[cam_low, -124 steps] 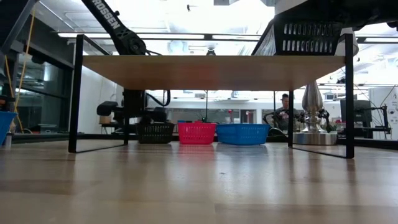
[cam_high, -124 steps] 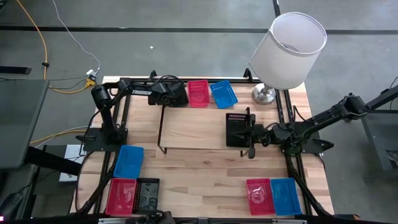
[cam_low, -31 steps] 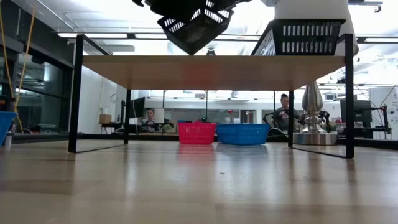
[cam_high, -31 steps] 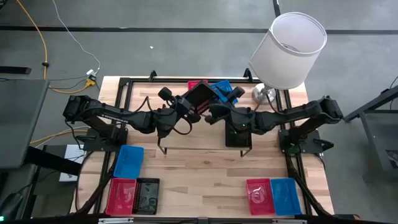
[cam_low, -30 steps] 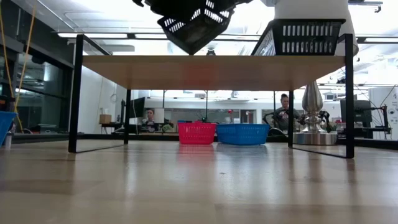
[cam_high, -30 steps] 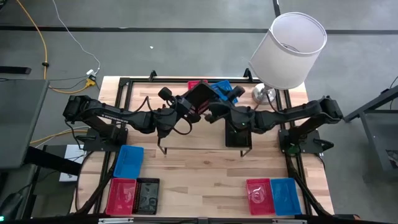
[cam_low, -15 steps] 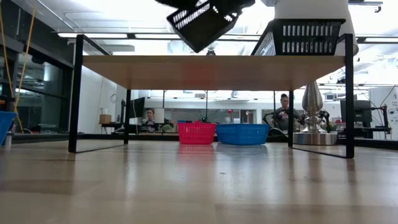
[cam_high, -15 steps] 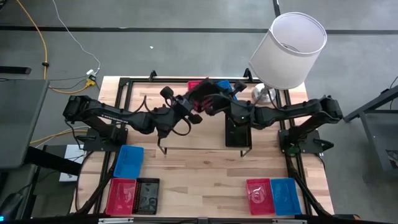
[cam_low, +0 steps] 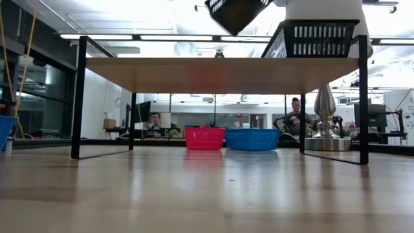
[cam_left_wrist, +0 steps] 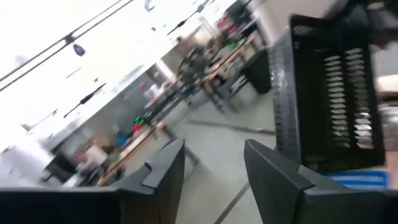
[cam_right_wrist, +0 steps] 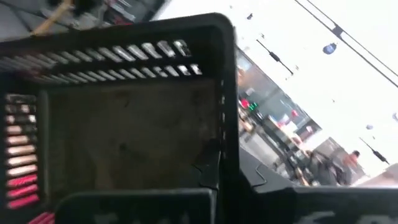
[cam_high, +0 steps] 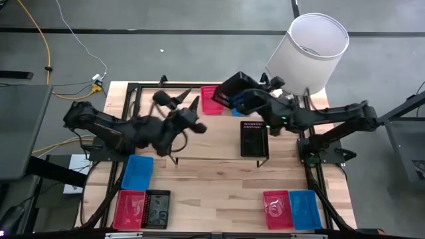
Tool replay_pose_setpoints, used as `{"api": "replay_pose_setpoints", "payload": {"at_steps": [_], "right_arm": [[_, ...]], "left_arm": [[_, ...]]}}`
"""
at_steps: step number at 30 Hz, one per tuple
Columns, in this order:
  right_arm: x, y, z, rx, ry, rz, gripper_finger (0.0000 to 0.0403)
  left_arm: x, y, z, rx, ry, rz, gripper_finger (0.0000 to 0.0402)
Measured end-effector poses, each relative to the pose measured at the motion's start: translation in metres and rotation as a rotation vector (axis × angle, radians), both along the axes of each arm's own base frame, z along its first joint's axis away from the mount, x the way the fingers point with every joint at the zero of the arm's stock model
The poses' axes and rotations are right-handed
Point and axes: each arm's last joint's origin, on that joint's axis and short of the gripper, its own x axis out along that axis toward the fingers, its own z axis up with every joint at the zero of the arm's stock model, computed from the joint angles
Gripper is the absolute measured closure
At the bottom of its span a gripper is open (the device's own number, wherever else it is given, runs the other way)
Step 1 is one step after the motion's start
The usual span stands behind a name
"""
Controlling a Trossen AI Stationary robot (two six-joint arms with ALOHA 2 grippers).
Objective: Stack baskets on shelf by color
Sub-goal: Stack the top black bin on the black bin on the shelf
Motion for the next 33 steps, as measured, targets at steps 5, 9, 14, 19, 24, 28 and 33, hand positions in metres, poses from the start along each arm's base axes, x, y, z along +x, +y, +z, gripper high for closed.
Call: {"api": "replay_pose_setpoints", "payload": {"at_steps": [5, 9, 14, 19, 24, 28, 33], "right_arm": [[-0.037, 0.020, 0.013, 0.051, -0.019, 0.174, 0.0403], [-0.065, 0.026, 0.014, 0.169, -0.054, 0.310, 0.0403], [-0.083, 0.024, 0.010, 0.377, 0.004, 0.505, 0.0403], [-0.093, 0.020, 0.034, 0.658, 0.099, 0.582, 0.0403], [-0.085, 0.016, 0.042, 0.801, 0.241, 0.469, 0.0403], [-0.068, 0.013, 0.034, 0.838, 0.353, 0.447, 0.0403], [-0.057, 0.006, 0.024, 0.852, 0.463, 0.464, 0.0403]], "left_arm": [[-0.040, -0.013, -0.002, -0.071, -0.077, -0.385, 0.0267], [-0.079, -0.002, -0.011, -0.228, -0.131, -0.698, 0.0302], [-0.118, 0.017, -0.032, -0.324, -0.224, -0.915, 0.0348], [-0.142, 0.031, -0.059, -0.312, -0.339, -1.003, 0.0393], [-0.152, 0.037, -0.086, -0.293, -0.367, -1.005, 0.0396], [-0.151, 0.044, -0.103, -0.292, -0.338, -0.809, 0.0400], [-0.149, 0.042, -0.117, -0.408, -0.369, -0.839, 0.0399]]}}
